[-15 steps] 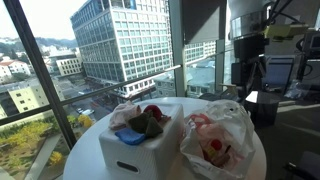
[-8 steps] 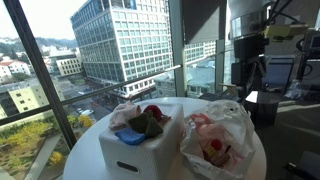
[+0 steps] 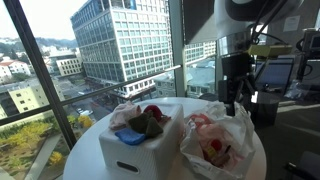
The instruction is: Remove the items from the plastic bag and put them on the white basket
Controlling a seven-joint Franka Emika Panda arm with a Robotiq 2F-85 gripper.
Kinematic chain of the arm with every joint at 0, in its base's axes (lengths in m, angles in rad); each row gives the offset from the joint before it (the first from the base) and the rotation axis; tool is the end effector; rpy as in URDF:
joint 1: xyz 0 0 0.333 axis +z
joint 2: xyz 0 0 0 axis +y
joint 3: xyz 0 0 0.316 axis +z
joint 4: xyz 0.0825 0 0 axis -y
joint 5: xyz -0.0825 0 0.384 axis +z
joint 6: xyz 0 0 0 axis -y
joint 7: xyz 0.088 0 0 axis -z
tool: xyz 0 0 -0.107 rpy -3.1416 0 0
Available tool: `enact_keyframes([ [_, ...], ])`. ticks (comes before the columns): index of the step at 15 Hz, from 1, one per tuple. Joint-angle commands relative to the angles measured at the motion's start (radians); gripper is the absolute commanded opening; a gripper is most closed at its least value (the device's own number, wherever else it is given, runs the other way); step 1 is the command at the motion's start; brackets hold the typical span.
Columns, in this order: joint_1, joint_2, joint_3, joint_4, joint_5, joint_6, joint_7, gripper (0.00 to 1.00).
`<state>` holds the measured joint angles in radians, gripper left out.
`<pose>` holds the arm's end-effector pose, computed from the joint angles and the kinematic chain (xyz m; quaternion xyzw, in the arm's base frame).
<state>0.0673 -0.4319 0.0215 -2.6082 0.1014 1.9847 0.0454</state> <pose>0.3695 0.0390 0.3822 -0.9946 0.0046 0.0979 0.0334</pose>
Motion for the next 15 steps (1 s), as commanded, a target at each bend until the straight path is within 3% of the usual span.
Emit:
enact_keyframes([
  [1, 0.044, 0.166, 0.047, 0.054, 0.099, 0.124, 0.030, 1.00],
  [8, 0.029, 0.436, 0.054, 0.072, 0.135, 0.409, 0.069, 1.00],
  [15, 0.012, 0.573, 0.045, 0.074, 0.078, 0.509, 0.078, 1.00],
])
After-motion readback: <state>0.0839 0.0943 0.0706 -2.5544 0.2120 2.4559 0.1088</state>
